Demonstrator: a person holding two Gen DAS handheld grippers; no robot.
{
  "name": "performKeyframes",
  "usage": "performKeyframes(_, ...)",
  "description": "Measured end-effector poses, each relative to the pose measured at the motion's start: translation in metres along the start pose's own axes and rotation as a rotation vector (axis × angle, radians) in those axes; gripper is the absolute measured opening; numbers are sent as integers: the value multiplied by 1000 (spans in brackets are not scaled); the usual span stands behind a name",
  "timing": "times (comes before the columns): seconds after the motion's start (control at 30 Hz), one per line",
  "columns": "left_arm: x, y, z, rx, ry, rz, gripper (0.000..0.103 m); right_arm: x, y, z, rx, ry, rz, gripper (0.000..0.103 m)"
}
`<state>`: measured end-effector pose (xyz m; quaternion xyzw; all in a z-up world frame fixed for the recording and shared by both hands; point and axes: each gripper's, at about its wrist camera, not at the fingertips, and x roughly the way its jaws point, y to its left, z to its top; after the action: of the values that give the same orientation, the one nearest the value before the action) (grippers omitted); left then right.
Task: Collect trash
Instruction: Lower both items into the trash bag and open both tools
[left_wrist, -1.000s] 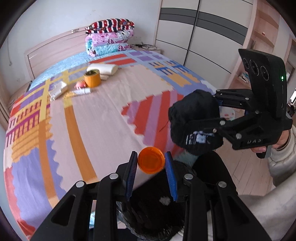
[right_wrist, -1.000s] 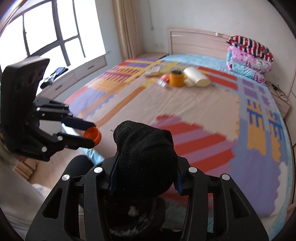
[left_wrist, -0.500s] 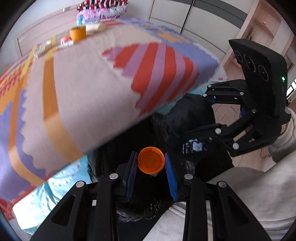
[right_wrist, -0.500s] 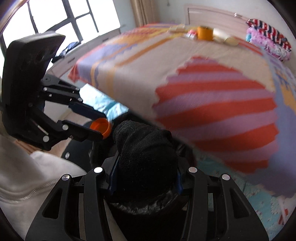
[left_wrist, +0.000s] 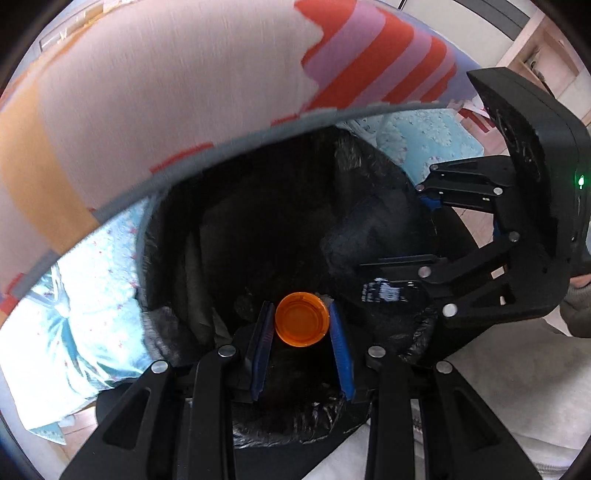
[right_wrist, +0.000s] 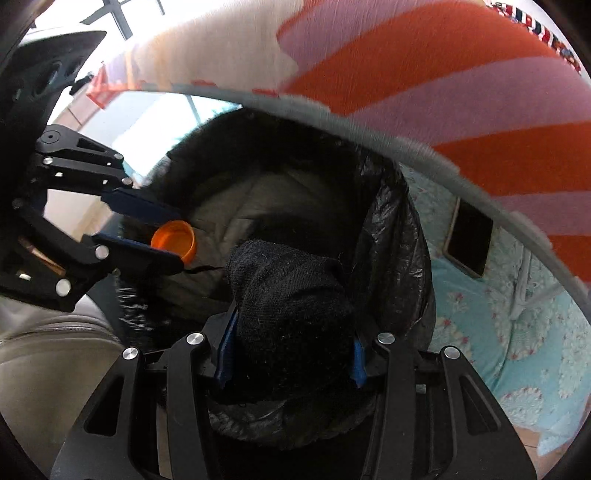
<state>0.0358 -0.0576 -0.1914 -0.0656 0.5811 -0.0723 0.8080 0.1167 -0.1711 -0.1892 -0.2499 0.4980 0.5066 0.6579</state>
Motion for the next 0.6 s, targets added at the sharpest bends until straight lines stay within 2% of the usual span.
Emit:
performKeyframes(0.17, 17, 8, -2, -42, 21, 12, 30, 6, -2, 0, 32, -4, -13, 52)
performKeyframes(0.4, 25, 15, 2, -82, 47, 17, 30, 5, -8, 7, 27, -32, -10, 72)
performKeyframes(0.43, 25, 16, 4, -83, 49, 16, 32, 5, -9, 10, 26, -34, -13, 72)
performKeyframes(0.53, 23, 18, 0, -83, 48, 20, 47, 3, -10, 13, 29, -39, -12, 72)
performKeyframes(0.6, 21, 19, -1, -82, 43, 24, 49, 0, -10, 14, 32, -47, -11, 72)
